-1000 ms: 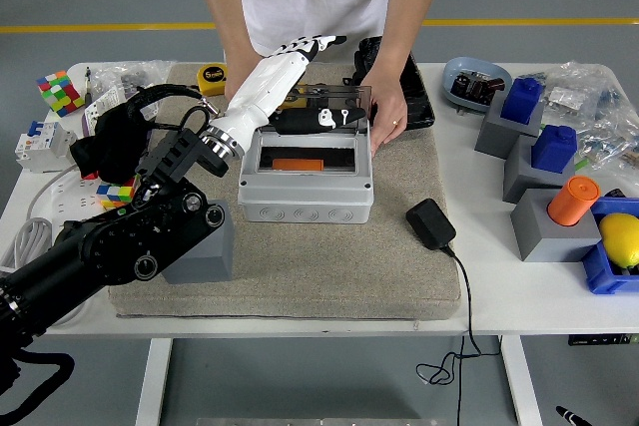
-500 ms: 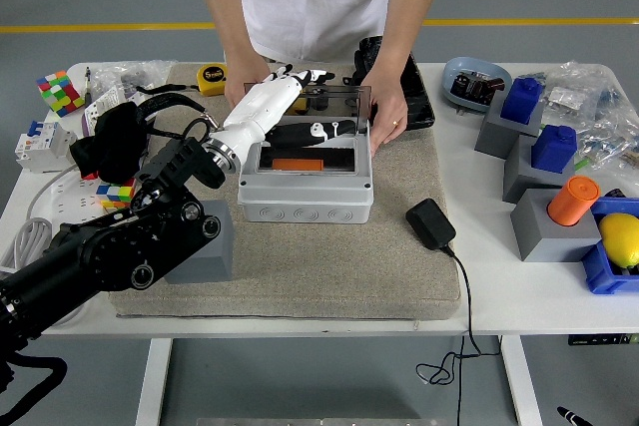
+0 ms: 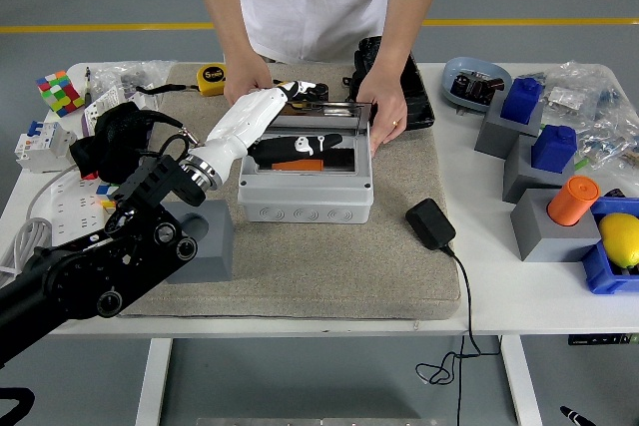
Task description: Fetch the battery,place it into the box,close the lid of the box
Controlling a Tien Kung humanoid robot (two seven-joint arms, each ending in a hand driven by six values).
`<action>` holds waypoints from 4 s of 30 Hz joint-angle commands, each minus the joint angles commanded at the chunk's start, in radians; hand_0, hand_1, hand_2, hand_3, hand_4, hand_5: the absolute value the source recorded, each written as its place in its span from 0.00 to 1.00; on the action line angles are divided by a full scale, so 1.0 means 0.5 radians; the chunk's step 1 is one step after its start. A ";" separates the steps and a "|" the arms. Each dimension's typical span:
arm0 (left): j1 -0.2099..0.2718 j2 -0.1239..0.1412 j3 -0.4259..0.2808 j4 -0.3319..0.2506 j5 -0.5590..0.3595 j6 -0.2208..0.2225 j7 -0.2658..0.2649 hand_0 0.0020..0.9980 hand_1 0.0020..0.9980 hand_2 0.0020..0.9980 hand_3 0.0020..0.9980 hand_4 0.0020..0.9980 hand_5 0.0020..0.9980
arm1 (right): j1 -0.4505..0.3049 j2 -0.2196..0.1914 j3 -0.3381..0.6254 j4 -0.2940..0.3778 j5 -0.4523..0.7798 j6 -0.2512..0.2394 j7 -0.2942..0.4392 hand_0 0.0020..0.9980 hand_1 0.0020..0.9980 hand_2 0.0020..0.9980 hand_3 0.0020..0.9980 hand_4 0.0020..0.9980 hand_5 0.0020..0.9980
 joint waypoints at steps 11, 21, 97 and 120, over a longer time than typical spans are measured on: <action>0.132 0.075 0.046 -0.057 -0.049 -0.001 0.007 0.68 0.75 0.73 0.80 1.00 0.86 | 0.010 0.004 0.011 0.002 -0.011 -0.002 0.003 0.65 0.67 0.69 0.58 0.96 0.56; 0.217 0.120 0.024 -0.108 -0.066 0.012 -0.028 0.65 0.74 0.73 0.80 1.00 0.84 | 0.008 0.003 0.020 0.001 -0.013 0.001 0.002 0.65 0.67 0.69 0.58 0.96 0.56; 0.622 0.118 -0.816 -0.073 -0.999 -0.027 -0.617 0.38 0.58 0.63 0.64 0.99 0.38 | 0.068 -0.042 -0.008 0.011 -0.002 0.025 -0.007 0.65 0.67 0.69 0.58 0.95 0.56; 0.962 0.199 -0.939 -0.072 -0.918 -0.087 -0.506 0.39 0.58 0.63 0.64 0.99 0.37 | -0.128 0.134 -0.052 -0.017 0.018 -0.040 -0.011 0.65 0.67 0.69 0.58 0.95 0.56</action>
